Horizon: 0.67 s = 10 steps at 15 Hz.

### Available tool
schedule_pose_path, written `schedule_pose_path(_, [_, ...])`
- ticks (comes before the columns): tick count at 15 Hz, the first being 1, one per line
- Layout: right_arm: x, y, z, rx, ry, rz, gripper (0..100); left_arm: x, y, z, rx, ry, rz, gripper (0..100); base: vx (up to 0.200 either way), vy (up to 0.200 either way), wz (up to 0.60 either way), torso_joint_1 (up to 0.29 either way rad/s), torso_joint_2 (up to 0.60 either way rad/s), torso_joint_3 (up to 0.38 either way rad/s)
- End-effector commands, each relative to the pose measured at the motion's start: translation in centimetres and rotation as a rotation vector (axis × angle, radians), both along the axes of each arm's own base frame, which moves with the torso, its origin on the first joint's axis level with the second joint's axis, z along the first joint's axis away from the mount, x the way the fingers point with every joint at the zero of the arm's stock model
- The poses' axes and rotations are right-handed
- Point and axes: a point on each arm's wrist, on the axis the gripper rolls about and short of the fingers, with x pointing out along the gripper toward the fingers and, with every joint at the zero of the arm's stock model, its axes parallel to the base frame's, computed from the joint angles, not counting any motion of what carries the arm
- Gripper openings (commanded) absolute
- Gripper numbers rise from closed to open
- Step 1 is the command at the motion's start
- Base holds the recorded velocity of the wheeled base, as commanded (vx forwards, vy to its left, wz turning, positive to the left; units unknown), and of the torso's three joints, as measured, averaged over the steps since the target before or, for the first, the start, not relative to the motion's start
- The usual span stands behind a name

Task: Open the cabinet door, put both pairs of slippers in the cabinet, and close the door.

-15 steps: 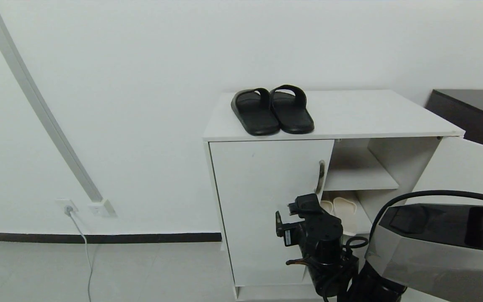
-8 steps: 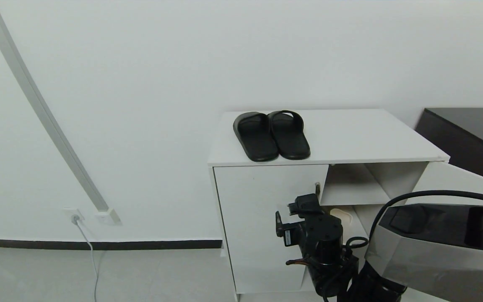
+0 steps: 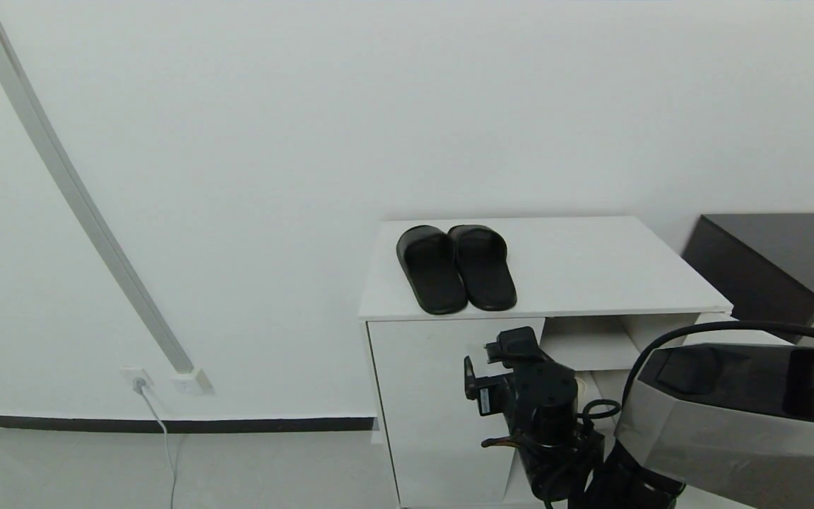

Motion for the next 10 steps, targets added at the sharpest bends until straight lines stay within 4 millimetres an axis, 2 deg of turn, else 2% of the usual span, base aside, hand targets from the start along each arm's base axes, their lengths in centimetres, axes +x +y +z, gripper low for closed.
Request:
schedule_pose_path(1, [0.01,0.01,-0.03,0.0,0.0,0.0,100,0.01,0.0,0.0,-0.001,0.001,0.0,0,0.0,0.0,0.0,0.266,-0.61,-0.339])
schedule_pose_path(10, [0.32,0.15,-0.78,-0.021,-0.039,0.024,100,0.01,0.0,0.0,0.0,0.001,0.0,0,0.0,0.0,0.0,0.186,-0.4,-0.214])
